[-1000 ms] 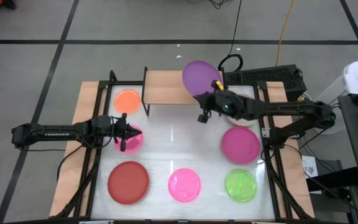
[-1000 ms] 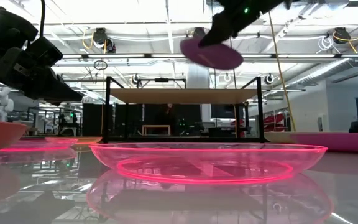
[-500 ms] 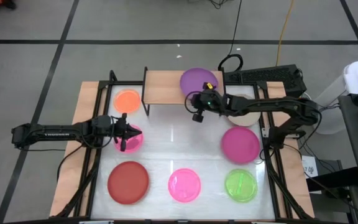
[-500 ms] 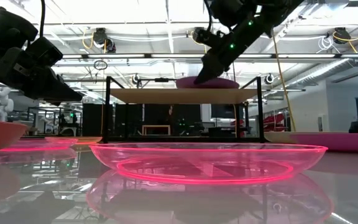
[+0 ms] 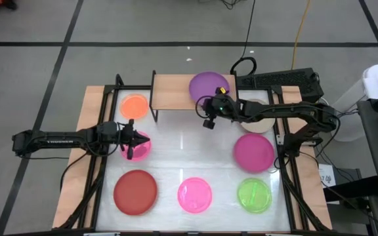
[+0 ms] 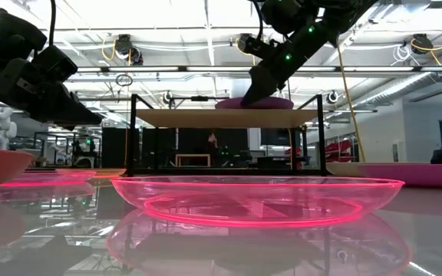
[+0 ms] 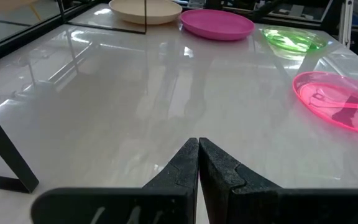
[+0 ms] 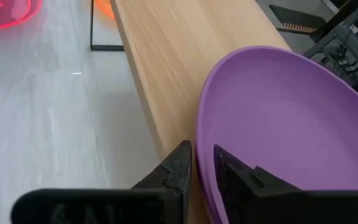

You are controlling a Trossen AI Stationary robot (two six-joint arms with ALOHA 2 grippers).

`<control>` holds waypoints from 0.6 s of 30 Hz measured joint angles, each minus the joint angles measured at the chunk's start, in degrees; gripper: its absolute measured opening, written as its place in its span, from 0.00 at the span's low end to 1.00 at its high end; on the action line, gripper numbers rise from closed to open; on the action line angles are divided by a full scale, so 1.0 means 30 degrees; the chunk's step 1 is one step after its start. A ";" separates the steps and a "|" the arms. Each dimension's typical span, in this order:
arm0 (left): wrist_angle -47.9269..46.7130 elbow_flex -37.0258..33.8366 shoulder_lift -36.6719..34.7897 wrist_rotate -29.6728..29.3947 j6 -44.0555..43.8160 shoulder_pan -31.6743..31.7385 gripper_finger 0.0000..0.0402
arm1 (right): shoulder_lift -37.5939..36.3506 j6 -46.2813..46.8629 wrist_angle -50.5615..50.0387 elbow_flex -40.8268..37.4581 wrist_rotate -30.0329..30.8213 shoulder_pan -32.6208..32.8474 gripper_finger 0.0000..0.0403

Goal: Place and stack plates onto a shelf
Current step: Stack the orange plate on top of the violet plate on the shelf

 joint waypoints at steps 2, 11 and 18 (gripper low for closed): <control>0.0004 -0.0002 0.0001 -0.0007 0.0000 0.0004 0.04 | 0.0000 0.0007 0.0000 -0.0002 0.0002 0.0000 0.16; -0.0003 -0.0003 0.0000 0.0000 0.0000 0.0004 0.04 | 0.0000 -0.0072 0.0305 -0.0006 0.0006 0.0007 0.18; -0.0002 -0.0003 0.0007 0.0000 0.0000 -0.0003 0.04 | 0.0000 -0.0146 0.0583 -0.0006 0.0006 0.0007 0.18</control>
